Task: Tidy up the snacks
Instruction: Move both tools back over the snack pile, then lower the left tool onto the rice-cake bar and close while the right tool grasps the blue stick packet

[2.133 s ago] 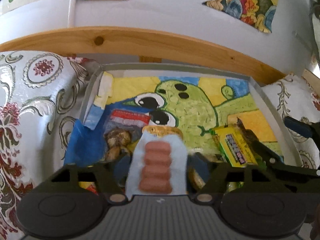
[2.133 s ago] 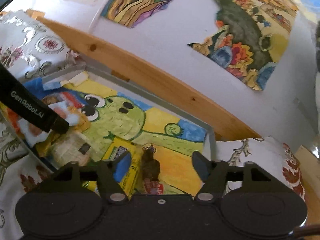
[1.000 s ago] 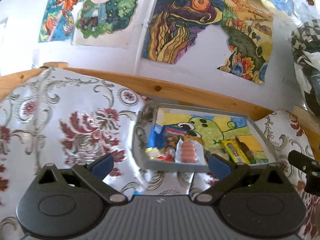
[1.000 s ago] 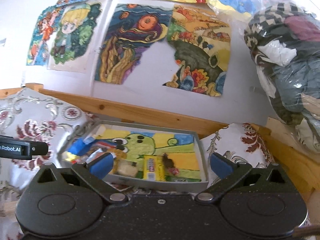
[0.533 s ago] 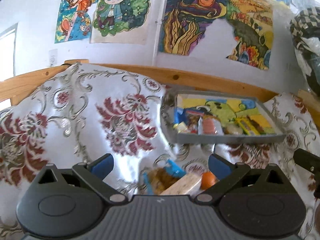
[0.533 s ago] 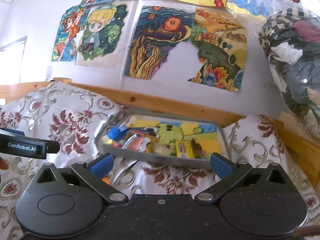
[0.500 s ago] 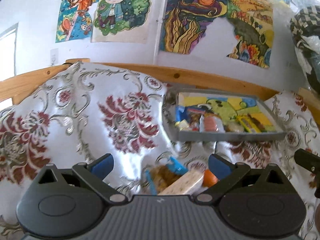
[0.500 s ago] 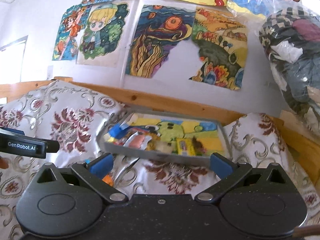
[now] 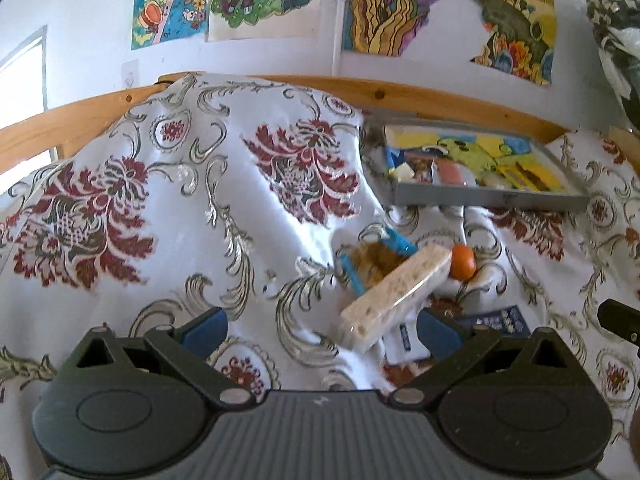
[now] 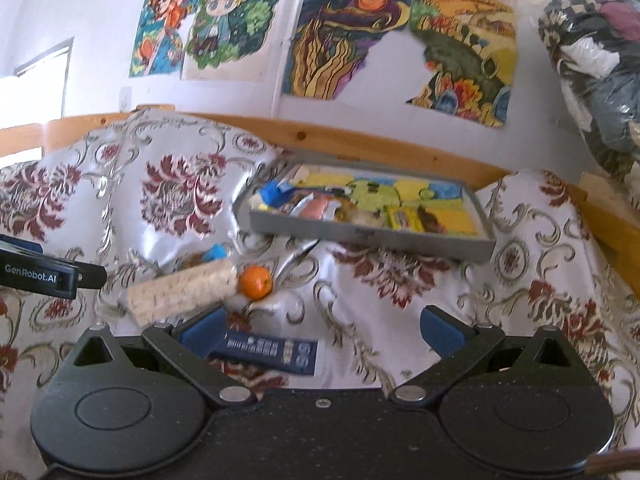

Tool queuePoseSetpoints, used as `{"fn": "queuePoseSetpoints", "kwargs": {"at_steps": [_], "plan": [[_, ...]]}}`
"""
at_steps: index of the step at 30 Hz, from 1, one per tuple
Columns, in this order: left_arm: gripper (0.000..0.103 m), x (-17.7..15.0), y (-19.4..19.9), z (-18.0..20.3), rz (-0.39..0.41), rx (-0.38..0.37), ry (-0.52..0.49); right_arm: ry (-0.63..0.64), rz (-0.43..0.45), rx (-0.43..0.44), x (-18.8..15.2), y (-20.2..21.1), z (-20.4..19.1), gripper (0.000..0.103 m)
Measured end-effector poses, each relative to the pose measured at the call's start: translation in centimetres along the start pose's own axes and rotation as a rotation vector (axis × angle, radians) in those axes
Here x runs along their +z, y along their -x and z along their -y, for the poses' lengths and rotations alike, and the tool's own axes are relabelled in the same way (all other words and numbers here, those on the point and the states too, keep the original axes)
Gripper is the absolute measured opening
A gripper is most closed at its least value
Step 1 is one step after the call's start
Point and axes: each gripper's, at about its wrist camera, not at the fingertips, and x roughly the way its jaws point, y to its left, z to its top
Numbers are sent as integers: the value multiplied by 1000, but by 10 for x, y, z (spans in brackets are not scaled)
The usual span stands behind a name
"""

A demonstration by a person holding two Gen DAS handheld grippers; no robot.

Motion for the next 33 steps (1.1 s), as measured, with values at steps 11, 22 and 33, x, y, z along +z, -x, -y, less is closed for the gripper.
{"fn": "queuePoseSetpoints", "kwargs": {"at_steps": [11, 22, 33], "plan": [[103, -15, -10, 4, -16, 1, -83, 14, -116, 33, -22, -9, -10, 102], [103, -20, -25, 6, -40, 6, -117, 31, -198, 74, -36, -25, -15, 102], [103, -16, -42, 9, -27, -48, -118, 67, -238, 102, -46, -40, -4, 102]]}}
